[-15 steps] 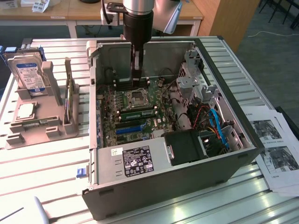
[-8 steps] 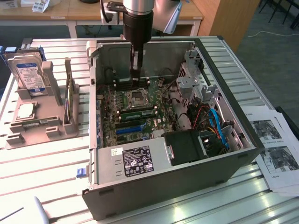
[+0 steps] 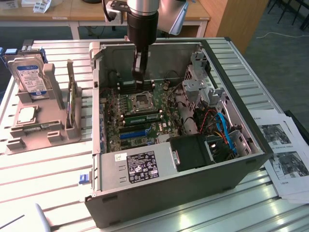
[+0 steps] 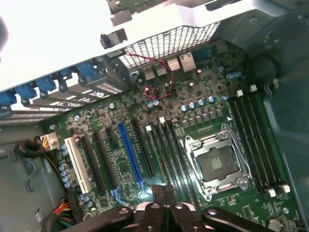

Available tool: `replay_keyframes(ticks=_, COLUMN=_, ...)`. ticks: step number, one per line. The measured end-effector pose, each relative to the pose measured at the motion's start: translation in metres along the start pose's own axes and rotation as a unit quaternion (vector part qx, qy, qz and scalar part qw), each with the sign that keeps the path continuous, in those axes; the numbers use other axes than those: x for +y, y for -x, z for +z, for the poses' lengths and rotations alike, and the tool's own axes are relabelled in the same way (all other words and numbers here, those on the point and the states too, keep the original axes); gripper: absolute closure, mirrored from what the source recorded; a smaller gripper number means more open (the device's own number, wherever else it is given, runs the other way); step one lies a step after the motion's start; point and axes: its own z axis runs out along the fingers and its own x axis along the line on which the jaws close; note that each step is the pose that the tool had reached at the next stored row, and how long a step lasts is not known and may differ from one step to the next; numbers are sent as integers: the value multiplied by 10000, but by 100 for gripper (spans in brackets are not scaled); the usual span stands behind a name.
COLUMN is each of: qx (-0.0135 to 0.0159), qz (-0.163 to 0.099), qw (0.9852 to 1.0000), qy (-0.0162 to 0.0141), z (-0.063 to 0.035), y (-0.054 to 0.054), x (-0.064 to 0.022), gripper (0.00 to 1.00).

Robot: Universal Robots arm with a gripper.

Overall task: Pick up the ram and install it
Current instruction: 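Press down the ram until it locks into place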

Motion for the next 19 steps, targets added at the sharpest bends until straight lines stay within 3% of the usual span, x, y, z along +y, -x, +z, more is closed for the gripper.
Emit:
replay_keyframes(ticks=5, qx=8, qz=421, qw=9991, qy=26, z=0, y=0, x=0, gripper=90)
replay_keyframes(ticks=10, qx=16, qz=864, qw=9962, qy=52, z=0, y=0, x=0, gripper=90)
replay_keyframes(ticks=14, qx=23, qz=1217, qw=9925, qy=73, z=0, y=0, x=0, gripper=90)
replay_keyframes(ticks=19, qx=31, qz=1669, qw=9859, qy=101, z=0, y=0, x=0, gripper=90)
